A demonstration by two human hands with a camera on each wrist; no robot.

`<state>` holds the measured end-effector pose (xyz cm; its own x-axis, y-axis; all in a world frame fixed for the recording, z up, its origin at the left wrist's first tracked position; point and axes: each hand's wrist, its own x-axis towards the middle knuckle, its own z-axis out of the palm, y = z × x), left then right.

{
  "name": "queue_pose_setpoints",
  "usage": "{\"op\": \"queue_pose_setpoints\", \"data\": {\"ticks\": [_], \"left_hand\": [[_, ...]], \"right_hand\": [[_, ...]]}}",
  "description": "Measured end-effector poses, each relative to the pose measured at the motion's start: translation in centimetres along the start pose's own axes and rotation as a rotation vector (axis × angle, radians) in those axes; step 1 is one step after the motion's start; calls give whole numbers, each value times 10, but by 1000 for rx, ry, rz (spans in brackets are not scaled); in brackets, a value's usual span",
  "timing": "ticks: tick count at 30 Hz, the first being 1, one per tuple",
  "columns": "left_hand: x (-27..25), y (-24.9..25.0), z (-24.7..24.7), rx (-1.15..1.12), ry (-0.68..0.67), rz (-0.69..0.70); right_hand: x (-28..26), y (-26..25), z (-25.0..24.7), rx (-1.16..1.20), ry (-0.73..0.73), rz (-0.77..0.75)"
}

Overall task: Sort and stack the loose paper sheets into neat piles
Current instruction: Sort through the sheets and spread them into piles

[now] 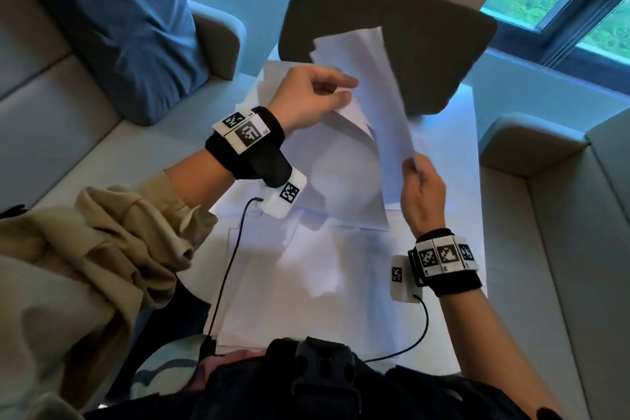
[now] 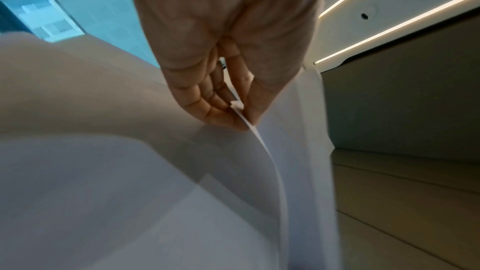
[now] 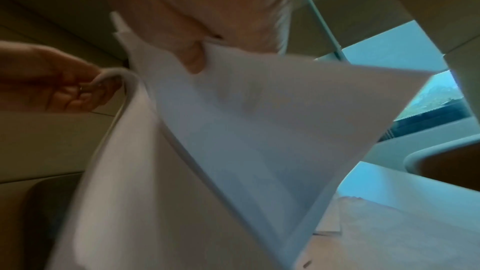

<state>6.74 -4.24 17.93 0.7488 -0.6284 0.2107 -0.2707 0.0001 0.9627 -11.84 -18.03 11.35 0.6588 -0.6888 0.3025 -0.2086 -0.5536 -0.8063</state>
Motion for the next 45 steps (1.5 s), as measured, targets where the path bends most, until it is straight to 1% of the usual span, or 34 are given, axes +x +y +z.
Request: {"op": "queue_pose_setpoints", "data": {"ticks": [2,3,6,8,9,10,12,14,17,19,20,21,22,23,24,25,27,28,29,32,33,35,36,38,40,42,43,45], "left_hand": [[-5,8,6,-54,2,1],[-7,10,8,-85,9,-5],[-17,14,15,-163,33,-21],[-23,15,21,-211,42,-21],[-26,15,25,-234,41,-18],[-29,16,28,-256,32,-15],[-33,16,33,-276,1,-1],[-35,15,36,-259,-30,31],[-32,9,32,-222,-40,75],[-28,-2,23,-169,3,103],[-26,-11,18,-93,45,100],[-24,-22,12,31,99,75],[-23,-33,6,172,143,22],[-23,-45,1,281,168,-60],[-24,-54,-3,340,167,-171],[-28,-62,-7,349,146,-289],[-32,-77,-12,256,53,-508],[-35,-80,-13,216,-2,-597],[-39,-83,-14,222,-56,-667],[-48,-88,-14,273,-218,-808],[-53,-87,-13,251,-274,-835],[-62,-94,-9,131,-393,-892],[-68,-99,-7,107,-425,-942],[-79,-112,-4,164,-473,-1030],[-88,-118,0,272,-542,-1016],[-89,-131,2,425,-578,-932],[-91,-130,4,472,-578,-869],[-94,-128,8,447,-531,-771]], "right_hand": [[-7,-7,9,97,-133,1],[-12,-9,13,146,-169,18],[-28,-15,22,320,-221,47],[-37,-19,27,458,-289,68],[-40,-21,30,478,-305,87],[-42,-24,33,437,-302,109],[-41,-21,41,240,-255,127],[-38,-15,43,123,-210,177],[-31,-8,35,184,-155,269],[-29,-6,26,278,-130,292],[-28,-6,21,328,-108,308],[-28,-5,16,377,-85,319],[-27,-4,11,426,-67,320],[-27,-4,6,475,-51,323],[-28,-4,1,526,-55,321],[-29,-5,-5,583,-77,317],[-33,-5,-12,685,-133,330],[-35,-3,-14,707,-166,348],[-36,-1,-16,707,-183,369],[-43,6,-18,638,-209,400],[-45,9,-19,606,-211,413],[-47,15,-18,531,-216,454],[-47,19,-17,485,-219,483],[-51,28,-16,397,-243,544],[-56,39,-14,332,-271,619],[-63,49,-10,290,-282,710],[-67,53,-9,290,-283,746],[-70,59,-9,339,-272,765]]}}
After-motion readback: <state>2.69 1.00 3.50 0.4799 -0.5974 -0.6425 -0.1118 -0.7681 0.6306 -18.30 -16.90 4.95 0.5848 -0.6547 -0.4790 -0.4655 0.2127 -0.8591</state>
